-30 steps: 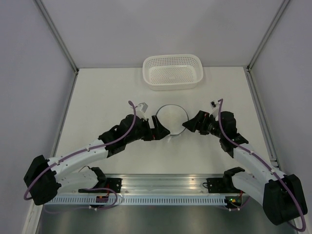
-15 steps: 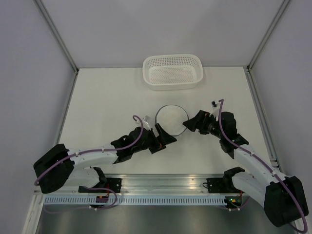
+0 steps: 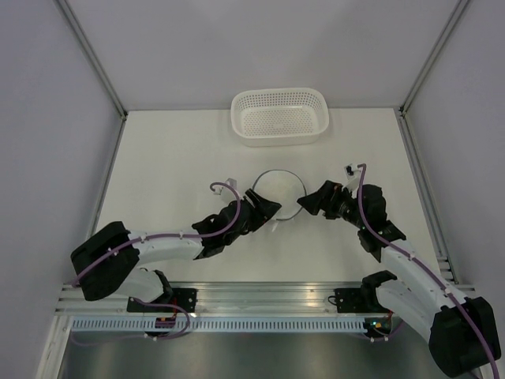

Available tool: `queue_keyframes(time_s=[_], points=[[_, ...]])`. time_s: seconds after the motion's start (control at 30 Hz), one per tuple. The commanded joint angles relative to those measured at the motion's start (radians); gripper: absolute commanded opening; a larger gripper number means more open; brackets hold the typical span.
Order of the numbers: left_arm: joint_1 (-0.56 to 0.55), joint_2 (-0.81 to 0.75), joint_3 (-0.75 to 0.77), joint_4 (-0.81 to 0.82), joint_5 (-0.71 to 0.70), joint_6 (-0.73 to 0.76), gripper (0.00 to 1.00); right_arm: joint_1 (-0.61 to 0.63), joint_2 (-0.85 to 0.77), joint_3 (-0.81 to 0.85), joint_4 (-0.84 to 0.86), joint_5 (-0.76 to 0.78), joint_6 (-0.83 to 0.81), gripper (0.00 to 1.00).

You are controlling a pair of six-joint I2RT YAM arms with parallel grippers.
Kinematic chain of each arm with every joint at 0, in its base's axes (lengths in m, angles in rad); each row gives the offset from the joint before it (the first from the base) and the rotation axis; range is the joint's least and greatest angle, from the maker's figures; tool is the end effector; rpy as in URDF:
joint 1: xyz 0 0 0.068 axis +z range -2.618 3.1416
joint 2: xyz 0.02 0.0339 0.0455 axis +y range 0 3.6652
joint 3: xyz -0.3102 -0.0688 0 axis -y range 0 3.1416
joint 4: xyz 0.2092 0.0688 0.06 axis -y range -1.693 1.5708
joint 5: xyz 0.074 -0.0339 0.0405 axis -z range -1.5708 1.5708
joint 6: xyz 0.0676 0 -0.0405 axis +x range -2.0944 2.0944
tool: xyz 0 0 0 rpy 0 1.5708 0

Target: Unzip the laundry bag and remove the bra

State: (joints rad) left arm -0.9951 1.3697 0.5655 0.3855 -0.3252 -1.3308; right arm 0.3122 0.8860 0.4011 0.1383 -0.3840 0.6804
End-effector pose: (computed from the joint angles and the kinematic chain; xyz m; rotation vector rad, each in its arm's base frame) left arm 0.1665 -0.2168 0.2523 -0.5868 2.0876 -1.1454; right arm 0.1496 0.0749 0.2629 0.0984 2.0285 1.0167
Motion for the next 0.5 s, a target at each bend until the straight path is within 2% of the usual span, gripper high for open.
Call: queue_keyframes(time_s=[0.0,0.03,0.07,0.13,0.17,0.47], points=[[0.007,0.048,0.046,0.084,-0.092,-0.012,0.66,0.007,-0.024,-0.007,-0.009,0.004,-0.008,0.91],[0.01,0.06,0.047,0.111,-0.087,-0.004,0.56,0.008,-0.025,-0.013,-0.012,-0.003,-0.01,0.9],[0.013,0.077,0.05,0.131,-0.08,-0.001,0.33,0.008,-0.033,-0.013,-0.016,-0.006,-0.013,0.89],[0.026,0.089,0.053,0.161,-0.049,0.004,0.1,0.008,-0.044,-0.015,-0.04,-0.013,-0.021,0.86],[0.026,0.088,0.056,0.162,-0.046,0.007,0.02,0.008,-0.059,-0.015,-0.061,-0.021,-0.031,0.85],[0.047,0.048,0.045,0.148,-0.048,0.016,0.02,0.021,-0.173,-0.018,-0.183,-0.164,-0.077,0.78]])
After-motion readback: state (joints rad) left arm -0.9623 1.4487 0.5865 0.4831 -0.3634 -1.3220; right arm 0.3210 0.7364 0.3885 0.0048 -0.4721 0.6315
